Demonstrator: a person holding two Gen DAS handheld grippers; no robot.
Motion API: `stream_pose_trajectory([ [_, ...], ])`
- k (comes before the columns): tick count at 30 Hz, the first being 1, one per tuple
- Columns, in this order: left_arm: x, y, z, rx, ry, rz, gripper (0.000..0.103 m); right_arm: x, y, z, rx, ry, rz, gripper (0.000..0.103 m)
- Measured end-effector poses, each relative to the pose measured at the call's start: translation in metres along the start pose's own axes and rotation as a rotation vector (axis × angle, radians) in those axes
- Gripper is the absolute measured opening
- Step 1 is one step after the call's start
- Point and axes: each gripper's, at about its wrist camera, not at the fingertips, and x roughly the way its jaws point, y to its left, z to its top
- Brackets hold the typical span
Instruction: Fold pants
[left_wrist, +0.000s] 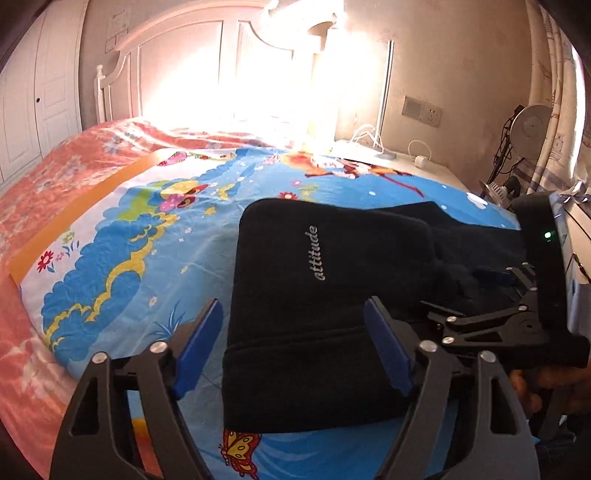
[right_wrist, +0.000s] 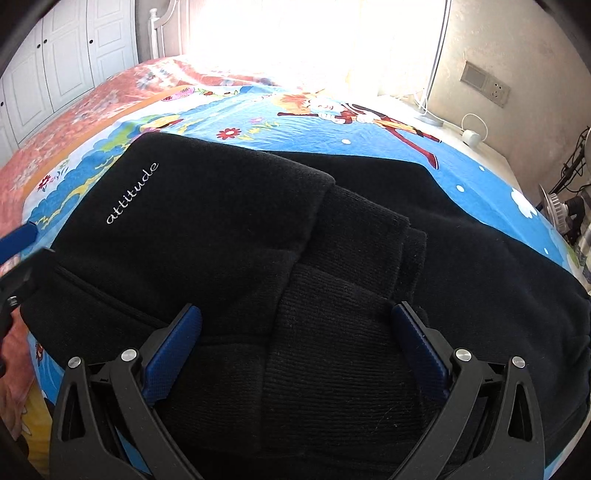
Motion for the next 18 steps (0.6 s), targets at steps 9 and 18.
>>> stream_pose_trajectory([
  [9, 0.028, 0.011, 0.043, -0.028, 0.065, -0.027, 0.024, 0.001, -0.003, 0.001, 0.009, 0.002, 0.021, 0.099],
  [18, 0.109, 0.013, 0.098, -0.007, 0.234, -0.029, 0.001, 0.002, -0.006, -0.001, 0.007, -0.005, 0.046, 0.099],
])
